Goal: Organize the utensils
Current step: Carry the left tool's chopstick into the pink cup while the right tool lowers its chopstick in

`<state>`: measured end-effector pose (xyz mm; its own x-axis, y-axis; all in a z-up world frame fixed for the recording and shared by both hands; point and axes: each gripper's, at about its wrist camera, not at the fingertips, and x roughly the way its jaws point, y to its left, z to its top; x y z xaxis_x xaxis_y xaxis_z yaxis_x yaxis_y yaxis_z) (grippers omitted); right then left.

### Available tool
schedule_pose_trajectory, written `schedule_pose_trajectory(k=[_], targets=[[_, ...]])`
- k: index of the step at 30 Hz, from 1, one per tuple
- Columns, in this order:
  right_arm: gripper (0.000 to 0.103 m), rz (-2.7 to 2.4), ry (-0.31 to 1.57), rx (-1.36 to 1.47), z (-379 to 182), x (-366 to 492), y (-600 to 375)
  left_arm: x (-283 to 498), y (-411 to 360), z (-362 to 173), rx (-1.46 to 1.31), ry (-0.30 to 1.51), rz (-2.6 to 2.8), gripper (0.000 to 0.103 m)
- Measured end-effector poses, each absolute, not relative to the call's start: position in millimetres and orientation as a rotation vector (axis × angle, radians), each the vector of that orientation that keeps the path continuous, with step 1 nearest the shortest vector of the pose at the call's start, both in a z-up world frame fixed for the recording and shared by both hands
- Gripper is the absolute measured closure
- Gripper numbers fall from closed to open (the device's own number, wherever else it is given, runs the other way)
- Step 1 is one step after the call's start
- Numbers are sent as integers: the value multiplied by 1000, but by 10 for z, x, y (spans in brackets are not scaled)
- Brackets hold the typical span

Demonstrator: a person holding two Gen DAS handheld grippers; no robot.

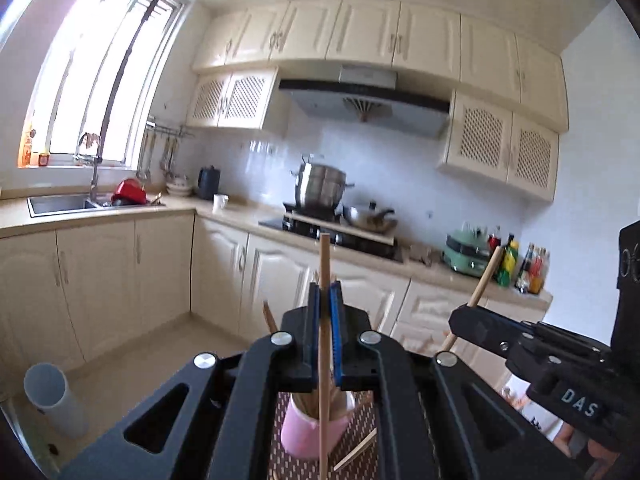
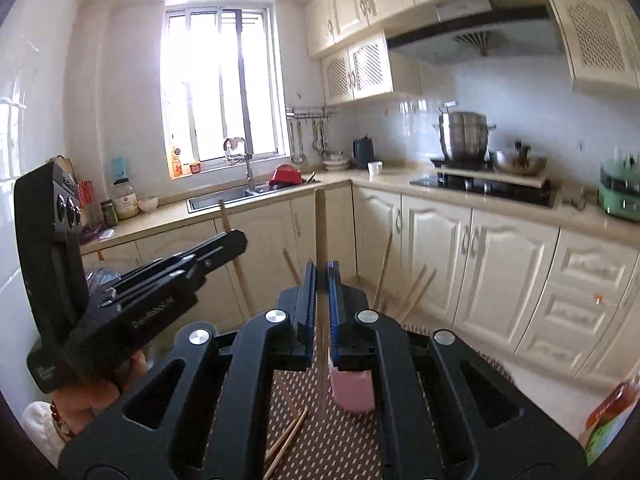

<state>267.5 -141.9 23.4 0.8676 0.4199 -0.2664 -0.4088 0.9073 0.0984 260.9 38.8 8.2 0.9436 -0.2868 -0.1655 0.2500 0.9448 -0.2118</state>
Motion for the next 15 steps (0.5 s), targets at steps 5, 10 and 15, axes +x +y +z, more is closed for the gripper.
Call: schedule_pose_trajectory(k=[5, 10, 15], targets=[[97, 396, 221, -11, 403, 2814, -1321, 2851, 416, 189, -247, 156, -263, 98], [97, 365, 176, -39, 398, 2921, -1287, 3083, 421, 173, -307, 135, -263, 98], [97, 354, 183, -44, 279, 3040, -1296, 3216, 381, 32, -304, 114, -263, 98]])
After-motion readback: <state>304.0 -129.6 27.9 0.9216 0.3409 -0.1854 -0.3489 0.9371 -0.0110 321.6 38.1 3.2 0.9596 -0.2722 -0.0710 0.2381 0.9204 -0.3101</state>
